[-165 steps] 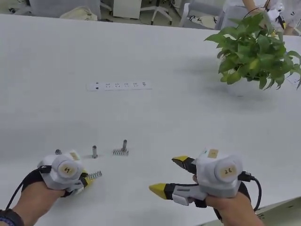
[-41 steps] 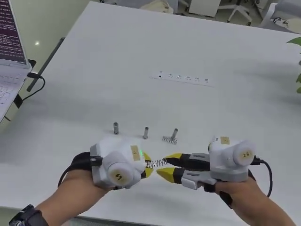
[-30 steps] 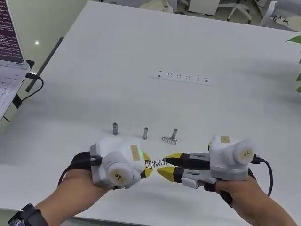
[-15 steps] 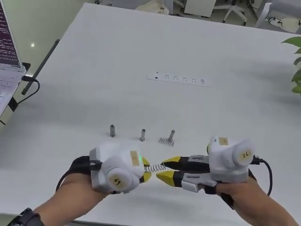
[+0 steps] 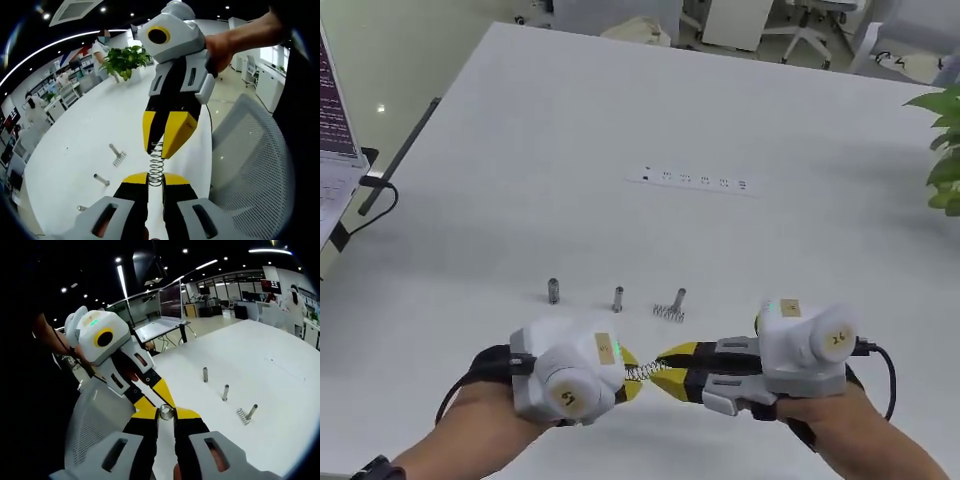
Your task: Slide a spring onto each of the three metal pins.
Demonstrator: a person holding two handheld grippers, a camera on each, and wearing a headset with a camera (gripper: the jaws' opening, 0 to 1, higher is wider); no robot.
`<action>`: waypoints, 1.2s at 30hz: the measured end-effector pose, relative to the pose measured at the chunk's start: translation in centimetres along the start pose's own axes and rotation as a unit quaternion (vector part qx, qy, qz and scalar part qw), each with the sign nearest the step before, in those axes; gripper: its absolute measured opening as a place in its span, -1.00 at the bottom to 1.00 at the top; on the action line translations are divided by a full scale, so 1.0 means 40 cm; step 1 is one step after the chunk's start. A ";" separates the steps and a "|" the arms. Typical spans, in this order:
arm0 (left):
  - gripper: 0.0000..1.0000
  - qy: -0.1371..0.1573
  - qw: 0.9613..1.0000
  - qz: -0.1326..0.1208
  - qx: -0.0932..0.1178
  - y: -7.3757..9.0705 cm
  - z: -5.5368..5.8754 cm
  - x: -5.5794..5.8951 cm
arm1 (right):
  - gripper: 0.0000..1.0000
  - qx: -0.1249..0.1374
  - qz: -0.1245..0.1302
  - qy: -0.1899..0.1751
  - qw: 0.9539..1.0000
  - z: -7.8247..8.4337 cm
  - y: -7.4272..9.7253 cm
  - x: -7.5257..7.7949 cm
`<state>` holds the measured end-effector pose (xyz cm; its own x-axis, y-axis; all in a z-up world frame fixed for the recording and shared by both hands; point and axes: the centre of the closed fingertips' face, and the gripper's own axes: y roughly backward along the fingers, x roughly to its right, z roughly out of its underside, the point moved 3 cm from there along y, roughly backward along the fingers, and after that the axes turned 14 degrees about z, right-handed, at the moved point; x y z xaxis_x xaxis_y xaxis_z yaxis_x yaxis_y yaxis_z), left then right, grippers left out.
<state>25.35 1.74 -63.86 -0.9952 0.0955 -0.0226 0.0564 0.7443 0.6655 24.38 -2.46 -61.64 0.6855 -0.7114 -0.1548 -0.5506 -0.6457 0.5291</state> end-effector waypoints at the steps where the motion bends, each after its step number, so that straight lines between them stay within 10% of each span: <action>1: -0.96 -0.001 1.000 0.001 0.003 -0.001 -0.003 0.001 | -0.82 0.001 0.000 0.005 1.000 -0.005 0.001 -0.003; 17: -0.96 0.012 0.999 0.023 0.038 -0.027 -0.023 0.008 | -0.77 -0.033 0.010 0.067 0.997 -0.011 0.009 -0.012; 36: -0.96 -0.001 0.999 0.028 0.034 -0.031 -0.025 0.018 | -0.58 -0.110 -0.012 0.197 0.974 0.017 0.006 -0.019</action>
<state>24.48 0.21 -63.97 -0.9901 0.1398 0.0121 0.1177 0.7803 0.6142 23.40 -2.26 -61.95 0.8502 -0.5073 0.1403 -0.4468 -0.5545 0.7021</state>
